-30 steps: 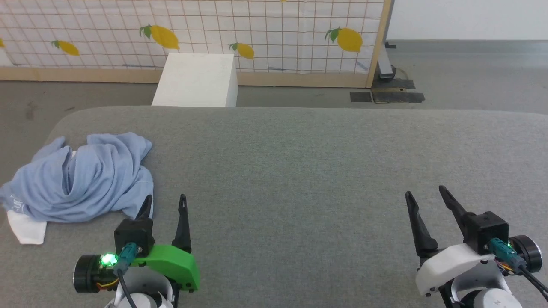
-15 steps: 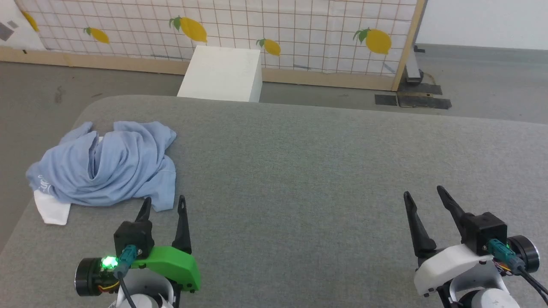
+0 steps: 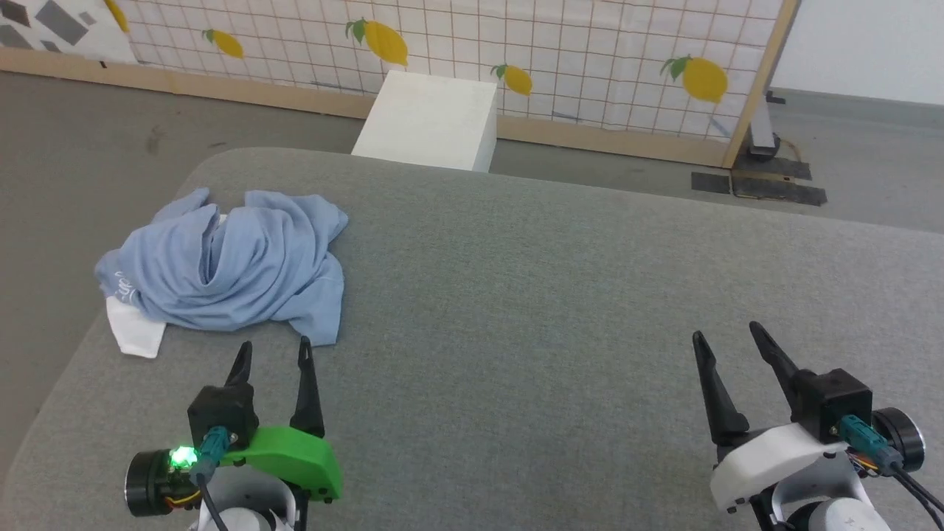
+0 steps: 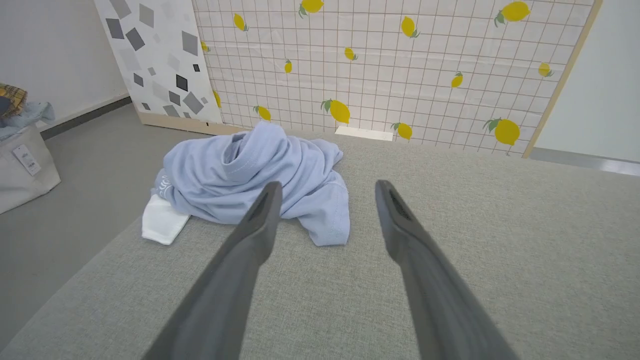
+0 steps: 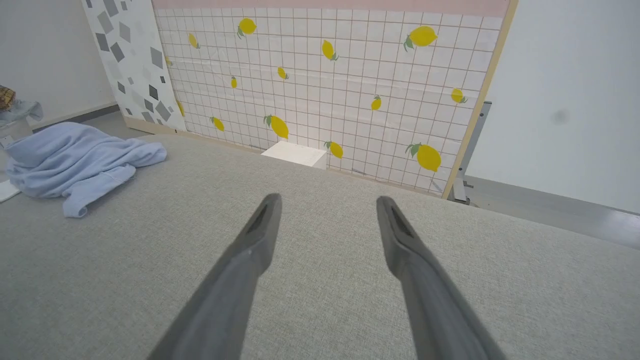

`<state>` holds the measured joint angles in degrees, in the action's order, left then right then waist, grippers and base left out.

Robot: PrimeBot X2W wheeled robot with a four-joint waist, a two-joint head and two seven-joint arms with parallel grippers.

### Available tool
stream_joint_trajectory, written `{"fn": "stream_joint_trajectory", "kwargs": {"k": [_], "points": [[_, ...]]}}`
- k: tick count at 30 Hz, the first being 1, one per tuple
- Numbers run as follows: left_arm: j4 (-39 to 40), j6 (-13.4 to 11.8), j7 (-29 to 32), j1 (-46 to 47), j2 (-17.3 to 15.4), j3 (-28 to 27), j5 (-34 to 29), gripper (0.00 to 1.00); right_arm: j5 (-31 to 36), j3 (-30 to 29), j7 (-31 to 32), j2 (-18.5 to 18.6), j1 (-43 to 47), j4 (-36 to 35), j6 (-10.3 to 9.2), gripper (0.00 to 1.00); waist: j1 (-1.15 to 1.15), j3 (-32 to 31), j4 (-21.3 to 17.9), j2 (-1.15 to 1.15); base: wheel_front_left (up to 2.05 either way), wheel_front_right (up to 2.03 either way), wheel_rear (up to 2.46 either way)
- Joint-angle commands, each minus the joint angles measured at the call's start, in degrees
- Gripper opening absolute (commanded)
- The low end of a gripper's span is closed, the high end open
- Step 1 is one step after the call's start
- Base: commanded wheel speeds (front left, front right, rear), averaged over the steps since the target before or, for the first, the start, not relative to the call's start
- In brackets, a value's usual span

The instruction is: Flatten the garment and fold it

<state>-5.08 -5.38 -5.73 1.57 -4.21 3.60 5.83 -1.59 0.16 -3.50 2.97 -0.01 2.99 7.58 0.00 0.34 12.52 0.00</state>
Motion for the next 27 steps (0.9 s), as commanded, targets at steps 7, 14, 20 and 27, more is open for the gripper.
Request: {"fn": "stream_joint_trajectory", "kwargs": {"k": [7,14,20,27], "points": [[-0.9,-1.2,-1.4,1.3,-0.9,0.6,1.5,1.0,-0.6,0.2,-1.1,0.0,-1.0,0.5,-0.04,1.0,0.0,0.0,2.5,0.0,0.0,0.0,0.0],[-1.6,-1.9,-2.2,1.1,-1.2,0.9,2.6,1.0,-0.9,0.3,-1.7,-0.1,-1.1,1.0,-0.05,1.0,0.0,0.0,4.8,0.0,0.0,0.0,0.0],[-2.1,-2.9,-3.1,1.0,-1.5,1.1,3.5,1.0,-1.0,0.3,-2.1,-0.1,-1.4,1.2,-0.05,1.0,0.0,0.1,7.2,0.0,0.0,0.0,0.0],[-2.5,-3.9,-3.9,1.0,-1.8,1.2,4.5,1.0,-1.0,0.4,-2.5,-0.1,-1.5,1.5,-0.06,1.0,0.0,0.2,9.6,0.0,0.0,0.0,0.0]]}}
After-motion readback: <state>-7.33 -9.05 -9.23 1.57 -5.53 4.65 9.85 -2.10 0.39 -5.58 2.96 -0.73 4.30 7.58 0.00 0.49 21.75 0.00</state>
